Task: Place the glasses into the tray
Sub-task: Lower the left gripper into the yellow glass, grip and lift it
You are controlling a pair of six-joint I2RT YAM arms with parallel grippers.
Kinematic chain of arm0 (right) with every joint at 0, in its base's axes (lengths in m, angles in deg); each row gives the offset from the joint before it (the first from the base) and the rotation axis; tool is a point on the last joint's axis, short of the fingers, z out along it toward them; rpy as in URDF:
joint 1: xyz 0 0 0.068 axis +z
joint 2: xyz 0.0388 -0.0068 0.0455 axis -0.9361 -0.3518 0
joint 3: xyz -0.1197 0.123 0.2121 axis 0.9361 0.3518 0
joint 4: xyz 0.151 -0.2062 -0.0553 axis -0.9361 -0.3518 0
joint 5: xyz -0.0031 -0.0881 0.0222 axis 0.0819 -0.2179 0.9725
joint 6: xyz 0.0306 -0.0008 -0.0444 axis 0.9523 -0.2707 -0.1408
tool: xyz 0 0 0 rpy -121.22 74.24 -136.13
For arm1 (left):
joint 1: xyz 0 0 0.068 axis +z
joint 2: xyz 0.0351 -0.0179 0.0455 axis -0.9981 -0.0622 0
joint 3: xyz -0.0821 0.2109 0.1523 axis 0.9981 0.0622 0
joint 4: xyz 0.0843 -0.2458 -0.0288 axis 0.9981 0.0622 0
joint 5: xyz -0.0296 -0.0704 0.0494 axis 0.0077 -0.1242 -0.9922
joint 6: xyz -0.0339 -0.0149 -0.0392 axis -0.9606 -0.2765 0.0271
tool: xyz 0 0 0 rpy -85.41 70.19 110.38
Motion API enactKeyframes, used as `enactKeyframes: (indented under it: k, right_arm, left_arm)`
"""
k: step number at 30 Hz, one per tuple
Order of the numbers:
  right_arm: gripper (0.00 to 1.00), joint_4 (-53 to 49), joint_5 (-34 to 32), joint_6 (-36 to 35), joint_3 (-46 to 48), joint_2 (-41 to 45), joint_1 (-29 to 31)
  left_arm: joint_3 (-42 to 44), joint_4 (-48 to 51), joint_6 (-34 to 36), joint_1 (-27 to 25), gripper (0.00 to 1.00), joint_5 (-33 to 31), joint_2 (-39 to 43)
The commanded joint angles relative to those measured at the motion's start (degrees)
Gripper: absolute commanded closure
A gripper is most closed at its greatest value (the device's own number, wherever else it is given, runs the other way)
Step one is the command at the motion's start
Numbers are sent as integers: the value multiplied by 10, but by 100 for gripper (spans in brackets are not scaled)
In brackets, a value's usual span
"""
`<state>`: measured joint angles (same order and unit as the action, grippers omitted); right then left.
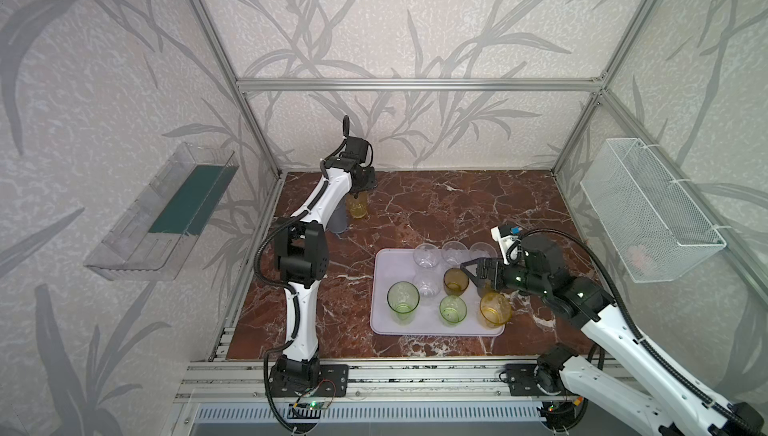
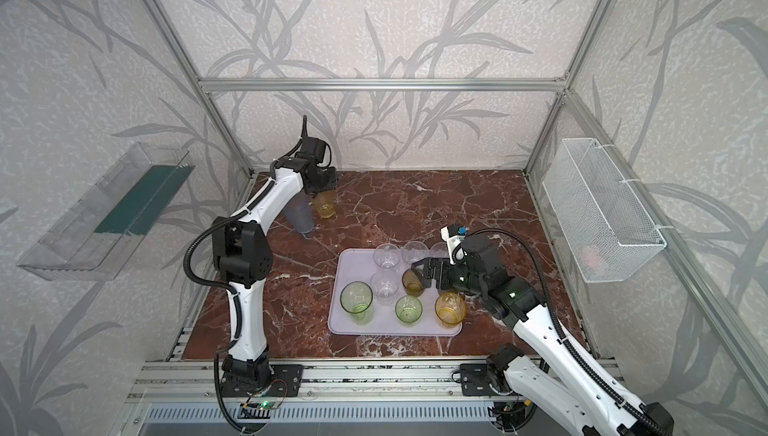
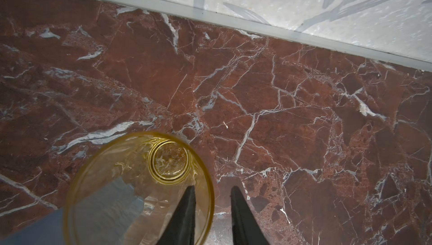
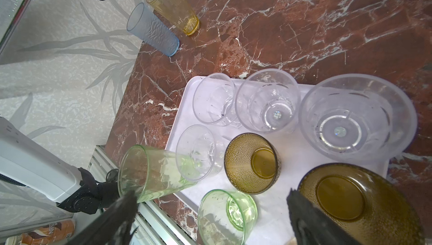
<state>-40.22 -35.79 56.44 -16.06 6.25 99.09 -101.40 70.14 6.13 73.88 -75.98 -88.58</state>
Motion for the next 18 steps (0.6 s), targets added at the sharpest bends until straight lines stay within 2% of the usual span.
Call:
enactKeyframes:
  k: [1,4,14,18]
  right_arm:
    - [1,-6,1,1,5,6,-6]
    - [1,-6,2,2,6,6,-7]
    - [1,-11,-3,4,7,16,-12]
    - [1,-12,-3,7,7,18,-14]
  left_arm:
    - [-27,26,17,-3,76,-12,-13]
    - [-36,33,20,-3,81,-13,-23]
    - [-45,34,28,-3,83,-22,-38]
    - [-54,42,31,-4,90,-23,-45]
